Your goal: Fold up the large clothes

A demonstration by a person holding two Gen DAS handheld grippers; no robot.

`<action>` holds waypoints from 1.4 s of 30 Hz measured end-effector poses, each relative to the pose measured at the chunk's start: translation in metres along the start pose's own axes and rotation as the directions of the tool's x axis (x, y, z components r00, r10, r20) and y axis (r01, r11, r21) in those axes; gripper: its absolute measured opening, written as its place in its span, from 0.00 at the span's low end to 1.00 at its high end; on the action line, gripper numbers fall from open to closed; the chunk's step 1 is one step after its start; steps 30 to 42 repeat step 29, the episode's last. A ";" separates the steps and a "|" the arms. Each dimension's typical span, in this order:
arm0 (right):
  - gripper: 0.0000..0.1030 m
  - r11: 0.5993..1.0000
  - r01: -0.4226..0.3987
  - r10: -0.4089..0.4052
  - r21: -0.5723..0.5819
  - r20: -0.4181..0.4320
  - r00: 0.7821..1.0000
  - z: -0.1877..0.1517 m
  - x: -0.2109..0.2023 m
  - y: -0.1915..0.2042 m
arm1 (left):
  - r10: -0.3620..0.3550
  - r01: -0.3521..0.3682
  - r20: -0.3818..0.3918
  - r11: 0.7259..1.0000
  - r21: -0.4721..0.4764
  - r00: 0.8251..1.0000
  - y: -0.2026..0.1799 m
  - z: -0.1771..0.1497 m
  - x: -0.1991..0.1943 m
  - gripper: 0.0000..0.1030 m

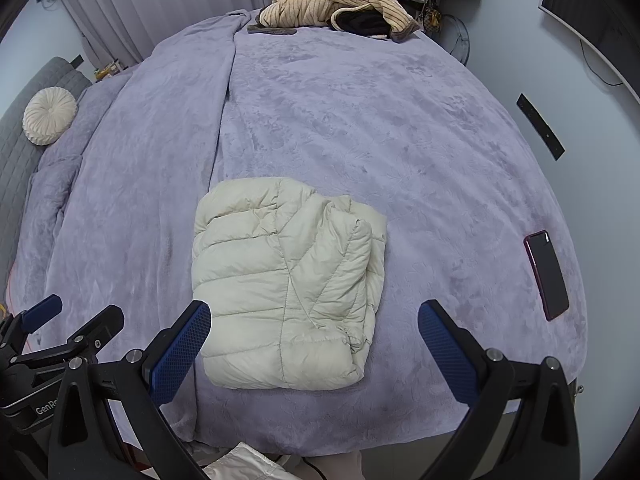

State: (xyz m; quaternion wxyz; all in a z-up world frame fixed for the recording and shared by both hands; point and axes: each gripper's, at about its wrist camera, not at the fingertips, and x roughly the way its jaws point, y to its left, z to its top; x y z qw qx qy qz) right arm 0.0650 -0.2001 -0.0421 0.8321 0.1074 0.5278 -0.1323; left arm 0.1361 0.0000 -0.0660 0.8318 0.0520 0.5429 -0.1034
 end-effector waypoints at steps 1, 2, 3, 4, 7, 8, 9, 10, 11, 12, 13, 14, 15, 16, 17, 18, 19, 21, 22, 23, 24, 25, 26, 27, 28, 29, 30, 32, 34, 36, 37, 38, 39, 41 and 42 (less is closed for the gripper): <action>1.00 1.000 0.000 0.000 0.000 0.000 1.000 0.001 0.000 -0.001 | 0.003 -0.003 0.001 1.000 -0.001 1.000 0.000 0.000 0.000 1.00; 1.00 1.000 0.000 0.000 0.000 0.000 1.000 0.000 0.000 0.000 | 0.005 -0.005 0.002 1.000 -0.003 1.000 0.000 0.000 0.000 1.00; 1.00 1.000 0.000 0.000 0.000 0.000 1.000 0.000 0.000 0.000 | 0.007 -0.007 0.003 1.000 -0.005 1.000 0.001 0.001 -0.001 1.00; 1.00 1.000 0.000 0.000 0.000 0.000 1.000 0.001 0.000 0.000 | 0.010 -0.010 0.004 1.000 -0.009 1.000 0.001 0.001 -0.001 1.00; 1.00 1.000 0.000 0.000 0.001 0.000 1.000 0.000 0.000 0.001 | 0.010 -0.010 0.004 1.000 -0.008 1.000 0.002 0.001 -0.001 1.00; 1.00 1.000 0.001 -0.001 0.001 0.000 1.000 -0.001 0.000 0.001 | 0.010 -0.010 0.003 1.000 -0.007 1.000 0.002 0.001 -0.001 1.00; 1.00 1.000 0.001 -0.001 0.000 0.000 1.000 0.000 0.000 0.001 | 0.009 -0.009 0.003 1.000 -0.008 1.000 0.002 0.000 -0.001 1.00; 1.00 1.000 0.001 -0.001 -0.001 0.000 1.000 0.000 0.000 0.001 | 0.008 -0.008 0.003 1.000 -0.005 1.000 0.002 0.001 -0.001 1.00; 1.00 1.000 0.001 -0.001 0.000 0.001 1.000 -0.001 0.000 0.001 | 0.007 -0.007 0.002 1.000 -0.004 1.000 0.002 0.001 -0.001 1.00; 1.00 1.000 0.001 -0.001 0.000 0.001 1.000 -0.002 0.000 0.002 | 0.008 -0.008 0.002 1.000 -0.004 1.000 0.003 0.001 -0.001 1.00; 1.00 1.000 0.001 -0.001 -0.002 0.000 1.000 -0.001 0.000 0.002 | 0.008 -0.008 0.001 1.000 -0.004 1.000 0.003 0.001 0.000 1.00; 1.00 1.000 0.001 -0.001 -0.002 -0.001 1.000 -0.002 0.000 0.002 | 0.009 -0.009 0.001 1.000 -0.005 1.000 0.003 0.001 0.000 1.00; 1.00 1.000 0.001 -0.001 -0.005 -0.001 1.000 0.000 0.000 0.001 | 0.010 -0.010 0.000 1.000 -0.006 1.000 0.003 0.001 0.000 1.00; 1.00 1.000 0.001 -0.001 -0.004 -0.002 1.000 -0.001 0.000 0.001 | 0.013 -0.013 -0.001 1.000 -0.007 1.000 0.004 0.001 0.000 1.00; 1.00 1.000 0.000 0.000 -0.005 -0.003 1.000 0.000 0.000 0.001 | 0.012 -0.012 -0.002 1.000 -0.006 1.000 0.004 0.002 0.002 1.00; 1.00 1.000 0.000 0.000 -0.005 -0.005 1.000 0.002 0.000 0.000 | 0.009 -0.009 -0.002 1.000 -0.007 1.000 0.004 0.001 0.002 1.00; 1.00 1.000 -0.001 0.001 -0.004 -0.006 1.000 0.002 0.001 -0.001 | 0.004 -0.004 0.001 1.000 -0.007 1.000 0.004 0.001 0.002 1.00; 1.00 1.000 0.001 -0.001 -0.005 -0.010 1.000 0.004 0.002 0.001 | 0.011 -0.011 0.011 1.000 0.004 1.000 0.002 0.001 0.001 1.00; 1.00 1.000 0.001 -0.001 -0.004 -0.012 1.000 0.004 0.002 0.001 | 0.007 -0.007 0.013 1.000 0.014 1.000 0.001 0.000 0.000 1.00; 1.00 1.000 0.000 0.000 -0.003 -0.013 1.000 0.005 0.003 0.001 | 0.003 -0.003 0.013 1.000 0.021 1.000 0.000 0.000 0.000 1.00; 1.00 1.000 0.001 -0.001 -0.004 -0.012 1.000 0.004 0.003 0.001 | 0.002 -0.003 0.013 1.000 0.026 1.000 -0.002 0.001 0.000 1.00; 1.00 1.000 0.001 -0.001 -0.003 -0.012 1.000 0.006 0.003 0.000 | 0.001 -0.002 0.012 1.000 0.030 1.000 -0.003 0.000 0.000 1.00; 1.00 1.000 0.002 -0.002 -0.004 -0.011 1.000 0.005 0.003 0.001 | 0.002 -0.003 0.011 1.000 0.031 1.000 -0.003 0.001 0.000 1.00; 1.00 1.000 0.001 -0.002 -0.004 -0.010 1.000 0.005 0.003 0.000 | 0.004 -0.004 0.011 1.000 0.028 1.000 -0.003 0.001 0.000 1.00; 1.00 1.000 0.002 -0.002 -0.006 -0.010 1.000 0.005 0.003 0.001 | 0.006 -0.007 0.010 1.000 0.025 1.000 -0.003 0.001 0.000 1.00; 1.00 1.000 0.002 -0.002 -0.006 -0.010 1.000 0.005 0.003 0.001 | 0.007 -0.007 0.009 1.000 0.020 1.000 -0.003 0.001 0.000 1.00; 1.00 1.000 0.002 -0.002 -0.006 -0.010 1.000 0.005 0.003 0.001 | 0.007 -0.007 0.009 1.000 0.020 1.000 -0.003 0.001 0.000 1.00; 1.00 1.000 0.002 -0.002 -0.006 -0.010 1.000 0.005 0.003 0.001 | 0.007 -0.007 0.009 1.000 0.020 1.000 -0.003 0.001 0.000 1.00; 1.00 1.000 0.002 -0.002 -0.006 -0.010 1.000 0.005 0.003 0.001 | 0.007 -0.007 0.009 1.000 0.020 1.000 -0.003 0.001 0.000 1.00; 1.00 1.000 0.002 -0.002 -0.006 -0.010 1.000 0.005 0.003 0.001 | 0.007 -0.007 0.009 1.000 0.020 1.000 -0.003 0.001 0.000 1.00; 1.00 1.000 0.002 -0.002 -0.006 -0.010 1.000 0.005 0.003 0.001 | 0.007 -0.007 0.009 1.000 0.020 1.000 -0.003 0.001 0.000 1.00; 1.00 1.000 0.002 -0.002 -0.006 -0.010 1.000 0.005 0.003 0.001 | 0.007 -0.007 0.009 1.000 0.020 1.000 -0.003 0.001 0.000 1.00; 1.00 1.000 0.002 -0.002 -0.006 -0.010 1.000 0.005 0.003 0.001 | 0.007 -0.007 0.009 1.000 0.020 1.000 -0.003 0.001 0.000 1.00; 1.00 1.000 0.002 -0.002 -0.006 -0.010 1.000 0.005 0.003 0.001 | 0.007 -0.007 0.009 1.000 0.020 1.000 -0.003 0.001 0.000 1.00; 1.00 1.000 0.002 -0.002 -0.006 -0.010 1.000 0.005 0.003 0.001 | 0.007 -0.007 0.009 1.000 0.020 1.000 -0.003 0.001 0.000 1.00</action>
